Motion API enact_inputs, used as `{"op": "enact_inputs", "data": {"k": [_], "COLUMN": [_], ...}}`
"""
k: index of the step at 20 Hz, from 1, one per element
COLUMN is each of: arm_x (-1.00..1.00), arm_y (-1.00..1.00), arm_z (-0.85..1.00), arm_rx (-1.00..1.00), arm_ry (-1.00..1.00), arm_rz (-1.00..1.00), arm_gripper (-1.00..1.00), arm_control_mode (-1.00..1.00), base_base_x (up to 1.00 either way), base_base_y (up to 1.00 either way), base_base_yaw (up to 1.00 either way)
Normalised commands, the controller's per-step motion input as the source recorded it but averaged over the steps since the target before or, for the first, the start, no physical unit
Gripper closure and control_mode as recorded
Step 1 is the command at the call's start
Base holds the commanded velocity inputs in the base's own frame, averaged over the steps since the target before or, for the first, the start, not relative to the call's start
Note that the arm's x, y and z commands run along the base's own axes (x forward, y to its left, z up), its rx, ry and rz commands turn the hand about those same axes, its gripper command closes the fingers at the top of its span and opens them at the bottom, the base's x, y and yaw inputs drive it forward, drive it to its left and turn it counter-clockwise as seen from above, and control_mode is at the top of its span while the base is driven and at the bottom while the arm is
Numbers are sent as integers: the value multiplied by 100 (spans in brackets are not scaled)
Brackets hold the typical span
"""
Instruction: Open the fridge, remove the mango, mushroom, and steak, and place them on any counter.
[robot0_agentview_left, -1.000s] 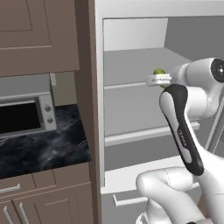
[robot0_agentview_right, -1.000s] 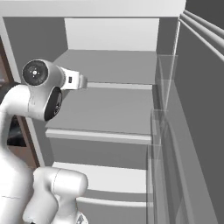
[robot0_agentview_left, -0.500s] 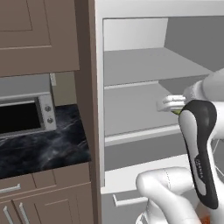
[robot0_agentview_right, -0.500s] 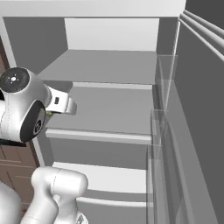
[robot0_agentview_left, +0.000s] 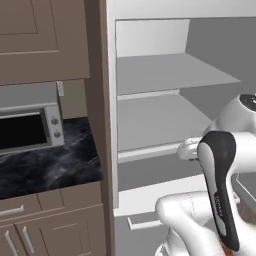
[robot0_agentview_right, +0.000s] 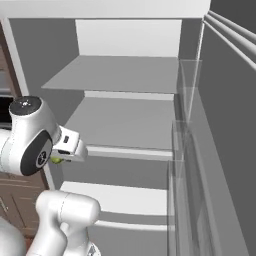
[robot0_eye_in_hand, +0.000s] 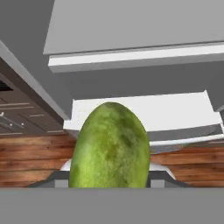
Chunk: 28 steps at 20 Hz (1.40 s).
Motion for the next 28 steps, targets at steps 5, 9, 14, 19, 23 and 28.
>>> {"op": "enact_inputs", "data": {"k": [5,9,14,19,23,28], "arm_x": [0,0,0,0,0,0], "arm_y": [0,0,0,0,0,0], "arm_z": [0,0,0,0,0,0], "arm_rx": [0,0,0,0,0,0], "arm_ry": [0,0,0,0,0,0], "arm_rz": [0,0,0,0,0,0], "arm_gripper": [100,100,100,100,100,100], "arm_control_mode": [100,100,100,100,100,100], "base_base_x": [-100,-85,18,98,100,93], "base_base_y": [63,100,100,74,43,20], "base_base_yaw": [0,9,18,27,29,14]}}
